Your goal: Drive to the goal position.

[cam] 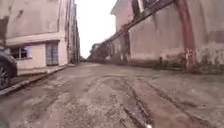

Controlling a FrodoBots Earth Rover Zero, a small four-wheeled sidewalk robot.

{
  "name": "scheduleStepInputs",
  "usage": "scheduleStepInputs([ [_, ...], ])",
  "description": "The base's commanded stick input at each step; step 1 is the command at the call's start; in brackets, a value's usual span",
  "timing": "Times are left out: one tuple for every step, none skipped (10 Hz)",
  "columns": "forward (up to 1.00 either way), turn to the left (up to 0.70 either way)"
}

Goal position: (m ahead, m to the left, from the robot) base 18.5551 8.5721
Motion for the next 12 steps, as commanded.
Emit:
scheduleStepInputs([
  [0.70, 0.00],
  [0.70, 0.00],
  [0.70, 0.00],
  [0.70, 0.00],
  [0.70, 0.00],
  [0.70, 0.00],
  [0.70, 0.00],
  [0.70, 0.00],
  [0.70, 0.00],
  [0.70, 0.00],
  [0.70, 0.00],
  [0.70, 0.00],
])
